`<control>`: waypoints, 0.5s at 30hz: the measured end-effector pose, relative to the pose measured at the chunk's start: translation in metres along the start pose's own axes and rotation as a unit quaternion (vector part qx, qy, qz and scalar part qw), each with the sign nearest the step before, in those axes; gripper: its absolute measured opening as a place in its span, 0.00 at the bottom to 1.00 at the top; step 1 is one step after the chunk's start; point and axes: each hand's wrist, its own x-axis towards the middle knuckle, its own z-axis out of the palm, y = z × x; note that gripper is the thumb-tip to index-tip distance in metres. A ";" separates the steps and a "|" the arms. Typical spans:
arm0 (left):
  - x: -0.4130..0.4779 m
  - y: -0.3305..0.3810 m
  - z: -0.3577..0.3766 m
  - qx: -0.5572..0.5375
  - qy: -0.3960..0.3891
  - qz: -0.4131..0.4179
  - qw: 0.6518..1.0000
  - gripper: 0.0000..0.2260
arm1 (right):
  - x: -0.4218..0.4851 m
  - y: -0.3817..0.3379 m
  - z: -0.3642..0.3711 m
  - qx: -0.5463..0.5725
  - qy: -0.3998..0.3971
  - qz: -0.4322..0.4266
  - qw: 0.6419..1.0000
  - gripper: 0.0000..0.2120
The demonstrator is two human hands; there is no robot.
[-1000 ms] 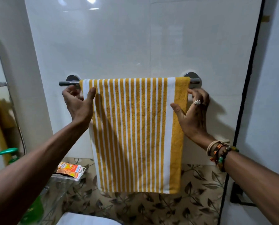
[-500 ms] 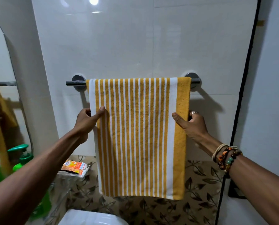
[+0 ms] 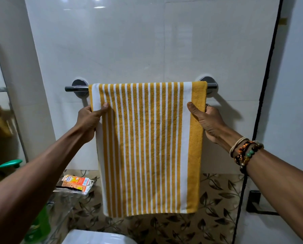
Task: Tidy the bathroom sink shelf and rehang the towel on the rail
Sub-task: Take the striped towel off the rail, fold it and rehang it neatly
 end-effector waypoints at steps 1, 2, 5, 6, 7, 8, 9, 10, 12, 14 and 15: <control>0.001 0.000 0.000 0.002 -0.002 0.003 1.000 0.13 | 0.000 0.002 0.000 -0.005 0.008 -0.002 1.000 0.24; 0.001 -0.001 -0.001 0.002 -0.005 0.004 1.000 0.13 | 0.000 0.004 -0.001 -0.008 0.013 -0.003 1.000 0.25; 0.003 -0.005 -0.002 0.007 -0.004 0.012 1.000 0.14 | -0.003 0.006 -0.001 -0.015 0.031 -0.010 0.999 0.21; 0.002 -0.006 0.000 0.015 0.007 0.023 1.000 0.12 | -0.003 0.007 -0.001 -0.023 0.041 -0.020 0.999 0.19; 0.002 -0.007 0.002 0.023 0.022 0.039 0.999 0.10 | -0.004 0.007 -0.001 -0.031 0.050 -0.033 0.998 0.18; 0.002 -0.008 0.003 0.034 0.038 0.056 0.997 0.09 | -0.004 0.008 0.000 -0.040 0.059 -0.046 0.996 0.18; 0.002 -0.008 0.005 0.048 0.050 0.070 0.995 0.09 | -0.004 0.008 0.001 -0.052 0.070 -0.058 0.994 0.19; 0.001 -0.006 0.006 0.065 0.064 0.085 0.992 0.11 | -0.004 0.007 0.002 -0.070 0.084 -0.070 0.991 0.22; 0.002 -0.003 0.007 0.112 0.102 0.129 0.980 0.19 | -0.001 0.004 0.005 -0.125 0.133 -0.089 0.979 0.26; 0.006 0.000 0.008 0.171 0.152 0.161 0.960 0.27 | 0.002 0.001 0.008 -0.190 0.190 -0.107 0.957 0.24; 0.008 0.002 0.009 0.197 0.180 0.159 0.951 0.28 | 0.002 -0.001 0.009 -0.216 0.208 -0.113 0.947 0.23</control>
